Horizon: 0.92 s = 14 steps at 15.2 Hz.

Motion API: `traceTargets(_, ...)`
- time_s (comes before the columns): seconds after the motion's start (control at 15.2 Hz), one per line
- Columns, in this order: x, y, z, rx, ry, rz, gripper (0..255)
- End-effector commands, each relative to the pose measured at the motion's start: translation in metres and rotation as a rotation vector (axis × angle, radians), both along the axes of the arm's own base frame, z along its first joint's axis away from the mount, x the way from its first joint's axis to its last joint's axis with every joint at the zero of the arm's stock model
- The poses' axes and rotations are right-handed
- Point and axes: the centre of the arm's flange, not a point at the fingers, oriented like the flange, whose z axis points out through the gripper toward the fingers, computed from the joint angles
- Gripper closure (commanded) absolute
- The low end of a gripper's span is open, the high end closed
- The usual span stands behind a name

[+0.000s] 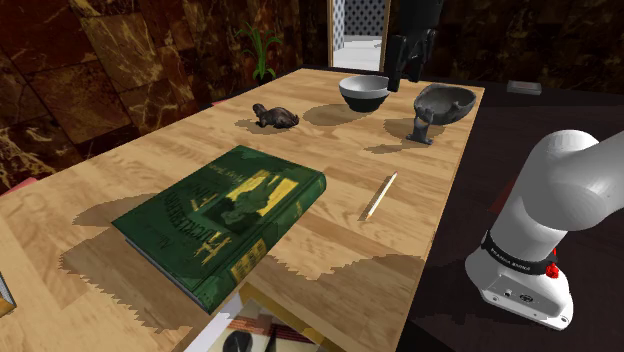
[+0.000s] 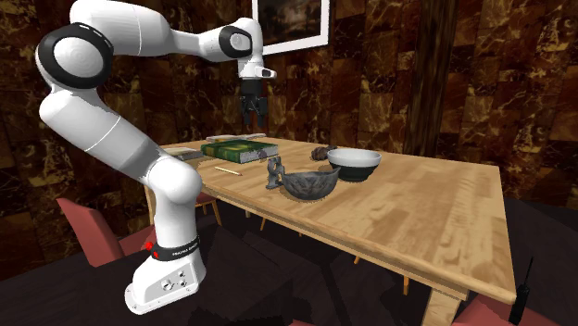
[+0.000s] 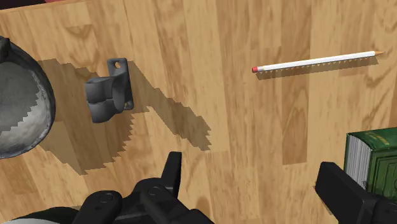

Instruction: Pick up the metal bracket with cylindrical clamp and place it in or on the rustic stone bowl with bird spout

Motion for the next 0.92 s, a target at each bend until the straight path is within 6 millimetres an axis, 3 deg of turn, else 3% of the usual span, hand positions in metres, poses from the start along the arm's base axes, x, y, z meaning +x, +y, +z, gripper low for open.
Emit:
traceTargets(0.0, 0.0, 0.0, 0.0, 0.0, 0.0, 0.0, 0)
traceTargets(0.86, -0.023, -0.125, -0.087, -0.078, -0.013, 0.121, 0)
